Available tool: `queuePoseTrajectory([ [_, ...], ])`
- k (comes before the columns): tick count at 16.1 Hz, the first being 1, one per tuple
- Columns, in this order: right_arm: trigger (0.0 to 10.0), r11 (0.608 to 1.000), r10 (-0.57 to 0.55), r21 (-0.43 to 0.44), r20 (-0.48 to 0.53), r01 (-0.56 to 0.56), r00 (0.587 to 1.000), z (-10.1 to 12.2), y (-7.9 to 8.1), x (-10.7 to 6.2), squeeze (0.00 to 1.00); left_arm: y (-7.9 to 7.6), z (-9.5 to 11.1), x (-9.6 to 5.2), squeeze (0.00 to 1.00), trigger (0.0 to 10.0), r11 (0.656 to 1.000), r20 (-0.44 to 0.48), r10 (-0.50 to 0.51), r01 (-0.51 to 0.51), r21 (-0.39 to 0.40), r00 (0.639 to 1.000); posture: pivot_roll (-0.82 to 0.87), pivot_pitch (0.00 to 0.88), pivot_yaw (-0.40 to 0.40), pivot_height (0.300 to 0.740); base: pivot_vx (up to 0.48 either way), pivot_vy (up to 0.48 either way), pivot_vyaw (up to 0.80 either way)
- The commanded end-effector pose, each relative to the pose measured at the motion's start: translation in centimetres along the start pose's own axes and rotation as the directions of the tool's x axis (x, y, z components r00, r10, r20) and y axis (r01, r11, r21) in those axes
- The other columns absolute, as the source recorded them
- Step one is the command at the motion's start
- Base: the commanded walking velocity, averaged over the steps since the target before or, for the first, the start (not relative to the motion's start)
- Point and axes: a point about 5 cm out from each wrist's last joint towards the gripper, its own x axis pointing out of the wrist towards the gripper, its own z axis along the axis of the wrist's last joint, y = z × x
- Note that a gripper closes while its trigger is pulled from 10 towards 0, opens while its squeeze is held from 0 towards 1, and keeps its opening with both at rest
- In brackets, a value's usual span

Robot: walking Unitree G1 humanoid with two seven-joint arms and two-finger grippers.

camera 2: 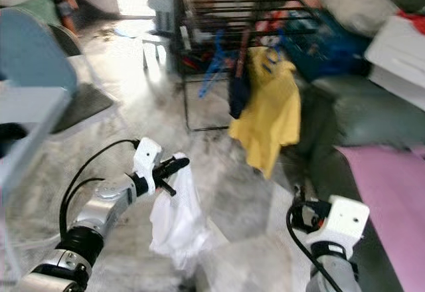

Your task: Hang hanger

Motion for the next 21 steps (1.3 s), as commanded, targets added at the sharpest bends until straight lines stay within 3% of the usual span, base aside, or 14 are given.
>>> queuePoseTrajectory([
  [1,10.0,1.000,-0.011,-0.001,0.002,0.011,1.000,0.2,-0.2,-0.2,0.00,-0.4,0.9,0.4,0.00,10.0,1.000,0.047,-0.024,0.023,0.016,0.999,-0.05,0.000,-0.031,0.740,0.319,0.356,-0.51],
  [7,10.0,1.000,-0.006,-0.016,0.000,0.006,1.000,0.0,0.0,-0.3,0.00,-1.9,0.4,0.9,0.00,10.0,0.997,0.045,-0.082,0.081,0.021,0.996,-0.05,0.000,-0.025,0.740,0.325,0.354,-0.07],
  [13,10.0,1.000,0.011,-0.017,0.011,-0.011,1.000,0.1,0.3,-0.2,0.00,-1.5,0.2,1.1,0.00,10.0,0.999,0.037,-0.036,0.035,0.026,0.999,-0.05,0.000,-0.030,0.740,0.387,0.282,0.00],
  [21,10.0,0.995,0.020,-0.098,0.020,-0.018,1.000,0.1,0.7,0.1,0.00,-1.6,0.2,1.6,0.00,10.0,0.999,0.039,-0.003,0.002,0.037,0.999,-0.05,0.000,-0.038,0.740,0.431,0.135,0.00],
])
